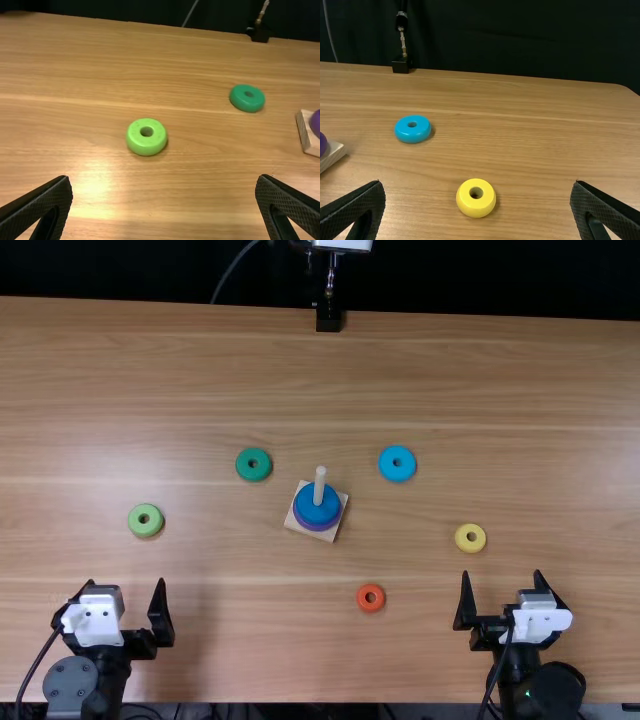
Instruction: Build the Hanoi tower: stack the rings onto the peg from bottom to top in this color order: purple, dark blue, light blue, dark green, light green, yellow, orange.
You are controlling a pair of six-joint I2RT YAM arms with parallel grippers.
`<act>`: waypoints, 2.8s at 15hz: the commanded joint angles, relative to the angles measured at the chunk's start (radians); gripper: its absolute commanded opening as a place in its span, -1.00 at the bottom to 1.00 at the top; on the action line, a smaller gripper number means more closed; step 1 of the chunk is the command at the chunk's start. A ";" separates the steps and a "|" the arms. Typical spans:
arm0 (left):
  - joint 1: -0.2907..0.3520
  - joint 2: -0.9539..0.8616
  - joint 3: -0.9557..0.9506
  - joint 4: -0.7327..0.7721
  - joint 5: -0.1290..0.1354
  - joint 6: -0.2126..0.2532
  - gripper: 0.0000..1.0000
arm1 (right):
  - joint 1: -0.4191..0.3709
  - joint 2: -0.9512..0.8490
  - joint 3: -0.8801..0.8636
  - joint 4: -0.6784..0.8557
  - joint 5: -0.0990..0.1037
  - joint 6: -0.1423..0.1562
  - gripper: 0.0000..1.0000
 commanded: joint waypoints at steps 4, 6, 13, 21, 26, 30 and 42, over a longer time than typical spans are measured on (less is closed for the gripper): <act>-0.002 -0.015 -0.117 -0.033 0.035 0.026 1.00 | -0.010 -0.013 -0.050 -0.076 -0.005 -0.002 1.00; 0.000 -0.015 -0.117 -0.033 0.035 0.026 1.00 | -0.010 -0.013 -0.050 -0.076 -0.005 -0.002 1.00; 0.000 -0.015 -0.117 -0.033 0.035 0.026 1.00 | -0.010 -0.013 -0.050 -0.076 -0.007 -0.002 1.00; -0.002 -0.015 -0.117 -0.033 0.035 0.026 1.00 | -0.007 -0.013 -0.029 0.012 0.000 -0.001 1.00; 0.000 -0.015 -0.117 -0.033 0.035 0.026 1.00 | -0.002 0.323 0.399 0.156 0.002 0.007 1.00; 0.000 -0.015 -0.117 -0.033 0.035 0.026 1.00 | 0.076 0.780 0.827 0.069 0.004 0.011 1.00; 0.000 -0.015 -0.117 -0.033 0.035 0.026 1.00 | 0.214 1.721 1.296 -0.196 0.024 0.364 1.00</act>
